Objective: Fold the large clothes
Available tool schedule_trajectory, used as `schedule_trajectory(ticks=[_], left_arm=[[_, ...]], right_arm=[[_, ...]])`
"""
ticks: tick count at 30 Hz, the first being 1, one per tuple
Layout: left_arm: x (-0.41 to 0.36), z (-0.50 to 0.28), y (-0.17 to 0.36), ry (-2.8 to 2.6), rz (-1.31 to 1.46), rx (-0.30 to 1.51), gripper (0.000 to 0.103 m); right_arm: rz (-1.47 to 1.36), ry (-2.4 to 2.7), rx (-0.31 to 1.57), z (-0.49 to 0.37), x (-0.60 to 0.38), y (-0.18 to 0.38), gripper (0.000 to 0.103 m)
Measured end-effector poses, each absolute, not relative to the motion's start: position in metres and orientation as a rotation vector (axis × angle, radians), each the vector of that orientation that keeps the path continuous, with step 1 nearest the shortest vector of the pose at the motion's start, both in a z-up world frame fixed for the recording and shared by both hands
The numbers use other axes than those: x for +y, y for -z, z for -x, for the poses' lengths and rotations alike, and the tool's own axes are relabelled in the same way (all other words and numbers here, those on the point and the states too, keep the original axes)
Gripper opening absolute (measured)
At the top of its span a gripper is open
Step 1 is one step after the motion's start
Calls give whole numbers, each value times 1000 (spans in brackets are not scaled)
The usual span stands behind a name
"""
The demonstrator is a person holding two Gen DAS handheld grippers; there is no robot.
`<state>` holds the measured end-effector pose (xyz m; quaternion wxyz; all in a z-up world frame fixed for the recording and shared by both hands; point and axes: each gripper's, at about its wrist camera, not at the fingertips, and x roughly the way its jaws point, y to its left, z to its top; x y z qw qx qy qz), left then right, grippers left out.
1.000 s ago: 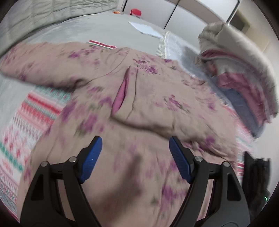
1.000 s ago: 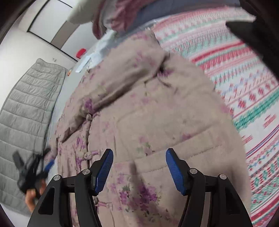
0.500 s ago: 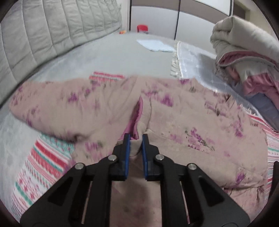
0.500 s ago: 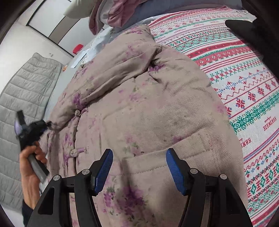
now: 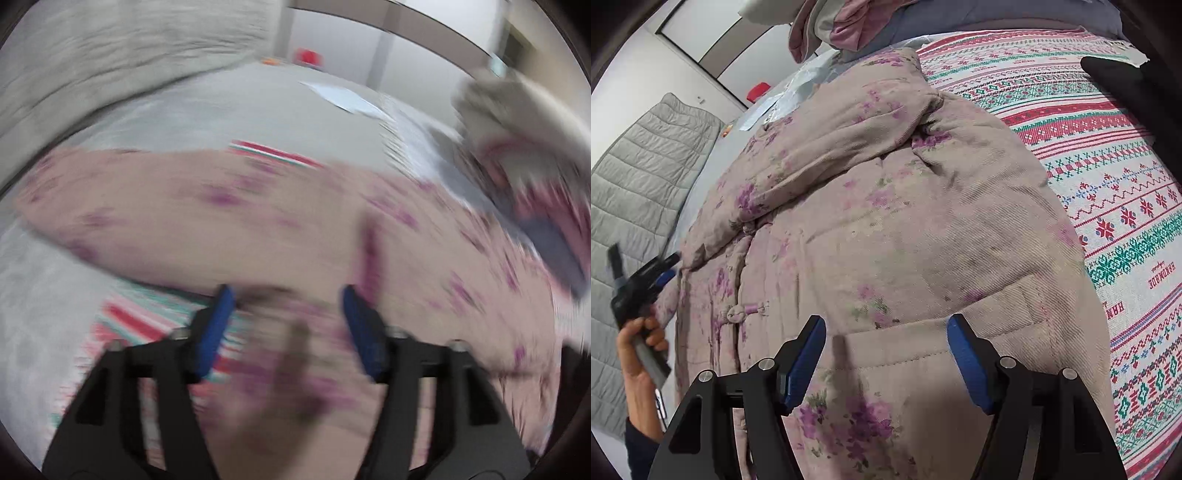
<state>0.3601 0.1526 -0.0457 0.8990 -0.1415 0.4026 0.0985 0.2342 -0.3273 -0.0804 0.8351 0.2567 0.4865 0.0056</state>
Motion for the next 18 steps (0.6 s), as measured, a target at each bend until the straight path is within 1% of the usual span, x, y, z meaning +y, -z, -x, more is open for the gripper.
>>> schedule_trajectory(ticks=[3, 6, 8, 10, 13, 18], left_arm=[[222, -343, 51, -341, 395, 832, 71], [285, -327, 62, -436, 508, 837, 71], [314, -318, 69, -495, 543, 835, 71], [345, -311, 76, -560, 582, 838, 71], [377, -309, 83, -606, 664, 831, 71], [404, -319, 92, -690, 720, 811, 71]], right_arm=[[-526, -11, 955, -228, -325, 64, 70], [-463, -36, 802, -213, -313, 29, 70], [-414, -80, 718, -203, -303, 9, 73], [-345, -110, 655, -193, -287, -6, 81], [-280, -146, 668, -191, -266, -9, 82], [-224, -213, 722, -195, -237, 1, 82]])
